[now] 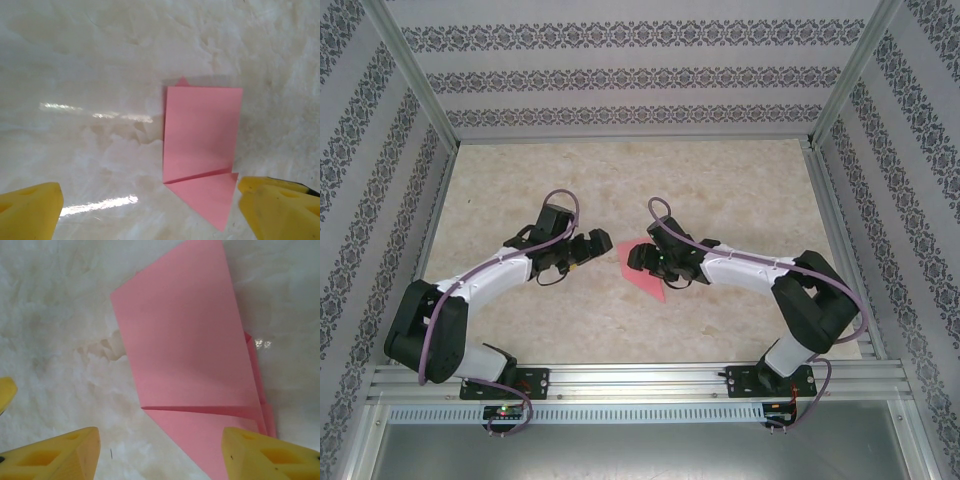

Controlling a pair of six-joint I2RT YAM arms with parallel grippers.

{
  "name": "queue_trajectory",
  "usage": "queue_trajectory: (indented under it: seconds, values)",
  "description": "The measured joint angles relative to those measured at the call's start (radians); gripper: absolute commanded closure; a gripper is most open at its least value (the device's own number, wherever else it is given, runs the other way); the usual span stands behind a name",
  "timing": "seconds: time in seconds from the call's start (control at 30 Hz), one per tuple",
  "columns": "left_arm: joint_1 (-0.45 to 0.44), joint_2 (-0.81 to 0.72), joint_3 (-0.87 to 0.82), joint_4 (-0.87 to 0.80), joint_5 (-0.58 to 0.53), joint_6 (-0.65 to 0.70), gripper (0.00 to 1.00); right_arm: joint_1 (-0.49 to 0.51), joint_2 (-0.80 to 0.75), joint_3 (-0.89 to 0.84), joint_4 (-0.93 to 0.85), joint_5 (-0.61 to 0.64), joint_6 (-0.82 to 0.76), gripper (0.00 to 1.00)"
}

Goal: Fold a paper plane with a square sheet of paper (pick it up from the middle)
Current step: Fold the wing for the fifth time at the center of the table.

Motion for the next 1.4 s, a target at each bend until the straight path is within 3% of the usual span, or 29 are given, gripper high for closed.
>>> queue_trajectory:
  seconds: [0.33,1.07,1.4]
  values:
    - [-0.064,0.042,-0.002,0.043,0.03,-0.045,0.14,-0.02,0.042,-0.049,0.052,-0.016,0.04,0.35]
    - [-0.2,0.224,-0.002,0.192,0.051,-0.186,0.46,-0.116,0.042,-0.194,0.31,-0.163,0.092,0.5]
    - [-0.201,0.252,-0.002,0.223,0.051,-0.234,0.56,-0.131,0.047,-0.222,0.349,-0.189,0.096,0.65]
